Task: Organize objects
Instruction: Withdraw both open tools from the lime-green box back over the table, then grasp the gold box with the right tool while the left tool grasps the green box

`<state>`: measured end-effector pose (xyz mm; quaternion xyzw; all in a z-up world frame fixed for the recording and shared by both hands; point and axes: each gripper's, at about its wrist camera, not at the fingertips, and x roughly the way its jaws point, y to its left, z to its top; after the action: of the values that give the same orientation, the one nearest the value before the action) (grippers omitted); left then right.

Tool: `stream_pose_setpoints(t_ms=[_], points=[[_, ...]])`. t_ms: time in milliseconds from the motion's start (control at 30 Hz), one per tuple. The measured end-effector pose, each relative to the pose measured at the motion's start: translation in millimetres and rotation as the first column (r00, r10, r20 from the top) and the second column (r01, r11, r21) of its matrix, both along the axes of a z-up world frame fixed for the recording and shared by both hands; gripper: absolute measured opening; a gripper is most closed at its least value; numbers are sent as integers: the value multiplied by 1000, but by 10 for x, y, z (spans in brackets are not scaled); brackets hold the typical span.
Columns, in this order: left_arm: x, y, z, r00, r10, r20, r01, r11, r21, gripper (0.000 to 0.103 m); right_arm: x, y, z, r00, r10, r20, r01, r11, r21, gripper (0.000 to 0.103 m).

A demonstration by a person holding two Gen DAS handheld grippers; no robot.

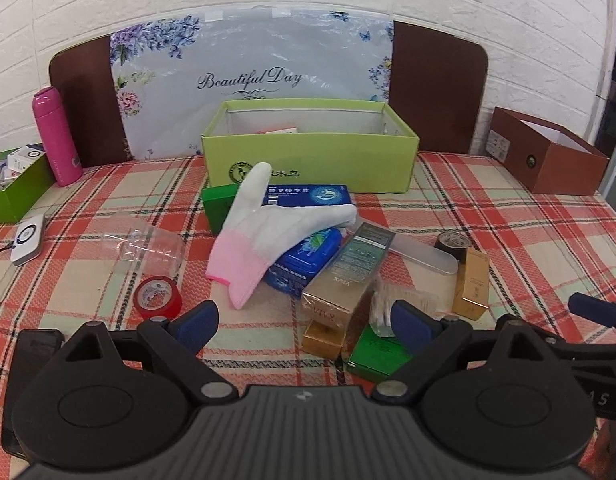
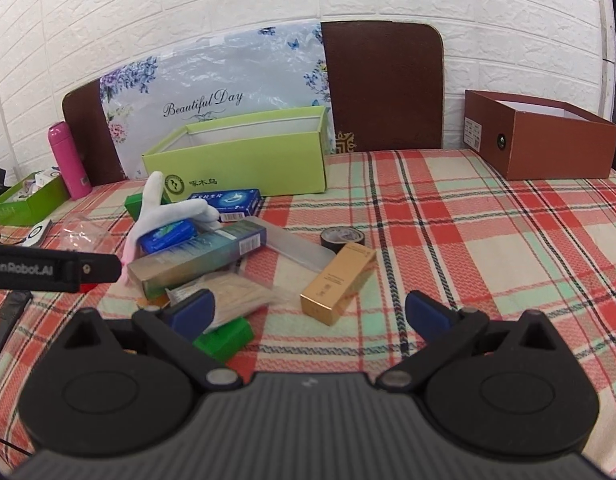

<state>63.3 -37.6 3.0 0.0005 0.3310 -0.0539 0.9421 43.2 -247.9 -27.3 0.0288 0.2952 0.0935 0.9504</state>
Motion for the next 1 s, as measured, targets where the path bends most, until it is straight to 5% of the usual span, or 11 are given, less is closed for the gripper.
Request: stream_pose_setpoints(t_ms=[267,433,533,733,867,1000], points=[[-223,-168,-286,976,-215,-27,214,976,-38,91,-13,-227,-115,999,-13,-33,14,1000,21,103],[-94,-386,-435,962,-265,-65,260,963,-72,85,-30,-266,-174,999,-13,-44,14,1000,22,103],[-3,-559,-507,954,-296,-39,295,955,-19,78,-33,-330,-186,998,-40,-46,40,999,16,103],[269,-617,-644,964,-262,-34,263,964,39,65,-44,-494,-203,995,-84,-49,85,996,18,103],[215,-580,-607,950,-310,-31,311,950,37,35,78,-519,-219,993,-95,-63,97,995,32,103],[25,-556,-604,941,-335,-42,337,939,63,31,332,-348,-274,993,-75,-92,76,997,7,103]])
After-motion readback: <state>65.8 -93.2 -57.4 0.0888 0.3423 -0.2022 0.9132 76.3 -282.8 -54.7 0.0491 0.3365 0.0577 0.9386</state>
